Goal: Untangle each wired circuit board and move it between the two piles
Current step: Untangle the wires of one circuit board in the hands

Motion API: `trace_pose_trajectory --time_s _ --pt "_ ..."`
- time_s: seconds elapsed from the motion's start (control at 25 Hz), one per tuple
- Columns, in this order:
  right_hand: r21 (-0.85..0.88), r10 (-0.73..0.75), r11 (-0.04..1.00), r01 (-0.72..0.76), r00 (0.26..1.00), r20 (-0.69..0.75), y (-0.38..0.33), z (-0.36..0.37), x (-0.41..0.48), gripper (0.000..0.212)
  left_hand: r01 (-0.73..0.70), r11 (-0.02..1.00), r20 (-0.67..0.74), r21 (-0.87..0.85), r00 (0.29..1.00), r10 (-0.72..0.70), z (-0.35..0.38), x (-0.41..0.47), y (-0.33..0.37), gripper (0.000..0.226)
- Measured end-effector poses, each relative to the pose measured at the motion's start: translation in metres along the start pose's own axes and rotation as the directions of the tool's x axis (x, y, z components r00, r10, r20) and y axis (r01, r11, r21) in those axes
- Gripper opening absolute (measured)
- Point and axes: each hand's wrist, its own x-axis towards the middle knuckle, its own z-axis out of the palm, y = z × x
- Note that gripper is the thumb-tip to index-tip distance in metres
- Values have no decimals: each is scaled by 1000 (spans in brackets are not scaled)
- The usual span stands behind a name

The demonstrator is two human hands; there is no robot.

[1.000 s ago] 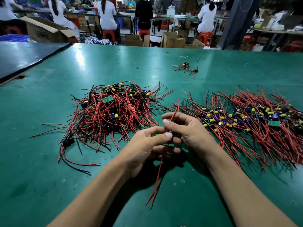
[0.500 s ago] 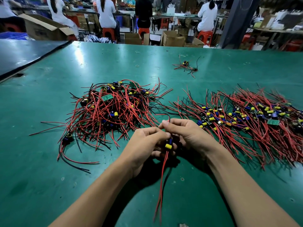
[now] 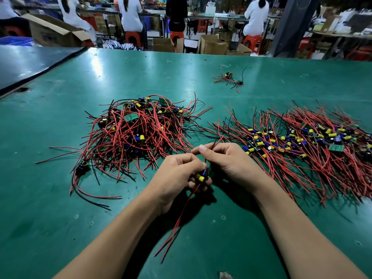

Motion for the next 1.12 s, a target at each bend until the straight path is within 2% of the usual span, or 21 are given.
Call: trace_pose_trajectory --time_s 0.08,0.2,0.24,0.32,0.44,0.52,0.72,0.84,1.0,1.12 --pt "-220 -117 970 101 991 -64 -2 -3 1 26 -11 1000 5 30 1000 10 1 -1 0 22" --pt "-327 -157 941 93 972 -176 2 -7 8 26 -26 998 20 50 999 25 4 -1 0 21" --pt "-295 -128 954 62 969 -212 4 -7 9 29 -32 998 25 62 999 31 4 -1 0 20" --pt "-94 -21 996 -1 971 -237 6 -3 11 34 -35 996 26 81 999 33 4 0 -1 20" --pt "228 80 973 -45 986 -147 -1 4 9 40 -1 999 14 39 1000 0 2 2 -2 16" --pt "327 90 943 -58 992 -84 -5 4 8 40 7 1000 21 19 1000 -7 2 3 -3 12" --pt "180 122 976 -120 993 -1 -10 7 -6 34 -35 999 -43 37 998 36 4 5 -7 13" --pt "65 151 987 -147 987 -56 -10 9 -7 35 -61 994 -80 90 994 68 4 5 -9 13" --pt "219 239 947 -235 971 8 -12 7 -1 34 -76 996 -76 38 994 79 6 5 -9 15" --pt "185 195 964 -189 981 -15 -12 9 -2 36 -58 998 -30 -3 998 58 3 4 -5 14"
